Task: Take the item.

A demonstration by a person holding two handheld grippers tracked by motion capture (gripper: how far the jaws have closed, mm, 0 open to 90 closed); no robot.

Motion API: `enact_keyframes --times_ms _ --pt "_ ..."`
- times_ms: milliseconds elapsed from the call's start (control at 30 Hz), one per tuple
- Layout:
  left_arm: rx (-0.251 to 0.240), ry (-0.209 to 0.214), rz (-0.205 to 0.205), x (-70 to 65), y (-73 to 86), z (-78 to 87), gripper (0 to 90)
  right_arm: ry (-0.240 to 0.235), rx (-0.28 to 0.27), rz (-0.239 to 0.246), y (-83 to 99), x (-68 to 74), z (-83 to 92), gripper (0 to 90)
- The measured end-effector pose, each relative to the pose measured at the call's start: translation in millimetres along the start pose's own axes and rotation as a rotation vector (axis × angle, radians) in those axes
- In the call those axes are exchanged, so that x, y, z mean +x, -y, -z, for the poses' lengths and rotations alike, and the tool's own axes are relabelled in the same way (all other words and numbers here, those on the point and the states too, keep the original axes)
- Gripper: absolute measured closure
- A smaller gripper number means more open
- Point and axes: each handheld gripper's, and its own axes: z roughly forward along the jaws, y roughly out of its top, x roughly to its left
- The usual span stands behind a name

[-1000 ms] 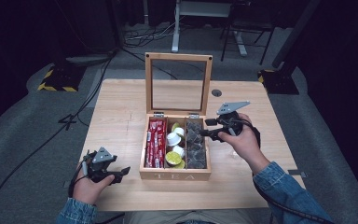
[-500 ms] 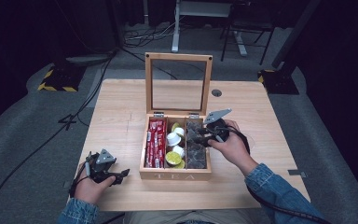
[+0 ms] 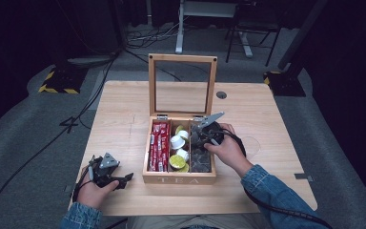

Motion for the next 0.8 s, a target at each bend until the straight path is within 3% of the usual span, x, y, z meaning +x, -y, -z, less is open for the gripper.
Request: enact_keyframes --times_ms 133,267,467,600,800 --pt "0.000 0.000 -0.001 0.0 0.0 0.0 25.2 0.000 0.008 0.003 0.2 -0.6 -3.0 54.4" --pt "-0.001 0.000 -0.002 0.1 0.0 -0.2 25.2 -0.025 0.000 0.018 1.8 -1.2 -1.8 66.5" --pt "-0.003 0.000 0.000 0.0 0.0 -0.5 25.1 -0.025 -0.017 0.026 2.5 -0.3 1.8 70.5" --pt "-0.010 0.003 0.001 0.3 0.7 -0.7 25.1 -0.029 -0.042 0.019 3.2 -0.9 6.7 71.5" --pt "-0.018 0.003 0.000 0.6 1.1 -1.3 24.9 -0.064 -0.103 -0.037 5.5 -4.9 19.5 71.5"
